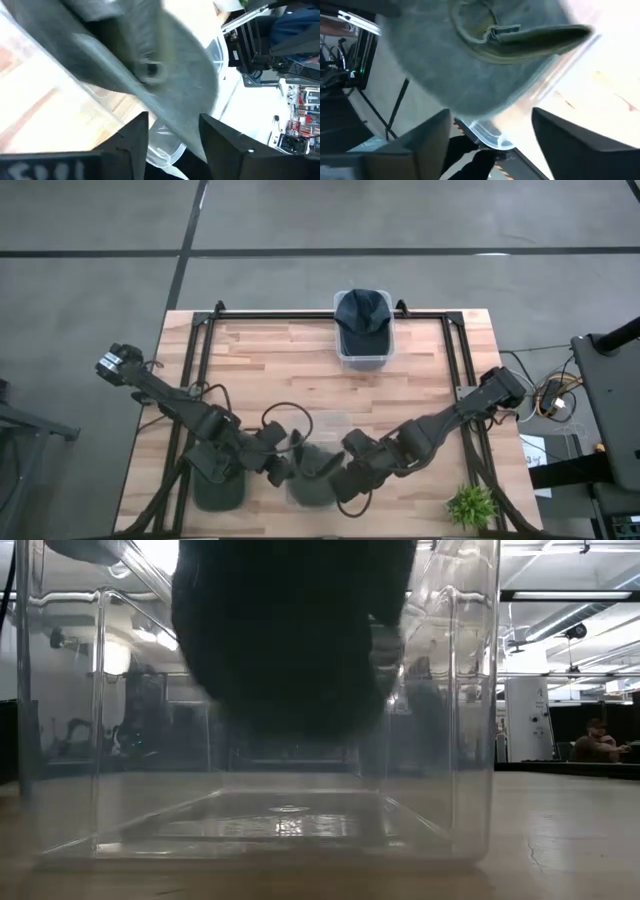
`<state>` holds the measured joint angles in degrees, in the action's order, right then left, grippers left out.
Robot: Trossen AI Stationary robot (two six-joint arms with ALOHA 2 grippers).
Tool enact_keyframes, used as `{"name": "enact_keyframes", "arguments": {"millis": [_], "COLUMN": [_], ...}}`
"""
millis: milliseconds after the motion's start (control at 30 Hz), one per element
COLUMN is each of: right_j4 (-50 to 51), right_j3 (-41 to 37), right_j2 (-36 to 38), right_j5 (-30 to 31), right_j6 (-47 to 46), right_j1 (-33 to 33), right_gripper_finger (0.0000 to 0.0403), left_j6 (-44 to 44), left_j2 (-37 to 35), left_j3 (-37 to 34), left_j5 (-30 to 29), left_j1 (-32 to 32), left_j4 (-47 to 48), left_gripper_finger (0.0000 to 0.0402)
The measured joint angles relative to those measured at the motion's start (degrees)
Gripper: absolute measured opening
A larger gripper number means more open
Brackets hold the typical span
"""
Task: Pick & Place hat
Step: Put the gray cap into the bottom transparent bin
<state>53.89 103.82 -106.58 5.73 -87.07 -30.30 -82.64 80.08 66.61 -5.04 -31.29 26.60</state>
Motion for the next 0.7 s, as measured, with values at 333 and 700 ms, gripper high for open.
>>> {"name": "enact_keyframes", "arguments": {"millis": [333, 700], "right_j4": [2.7, 2.9], "right_j3": [0.6, 2.9], "right_j2": [3.4, 6.9], "right_j5": [1.7, 9.5], "right_j6": [3.6, 18.0], "right_j1": [0.0, 0.1], "right_gripper_finger": [0.0364, 0.0365], "left_j6": [-1.0, -5.9], "left_j2": [-3.7, -10.9], "left_j3": [3.0, 4.4], "left_j5": [-3.2, -3.2], "left_j1": [-0.1, -1.9], "left_j4": [0.1, 23.2], "left_gripper_finger": [0.0204, 0.0204]}}
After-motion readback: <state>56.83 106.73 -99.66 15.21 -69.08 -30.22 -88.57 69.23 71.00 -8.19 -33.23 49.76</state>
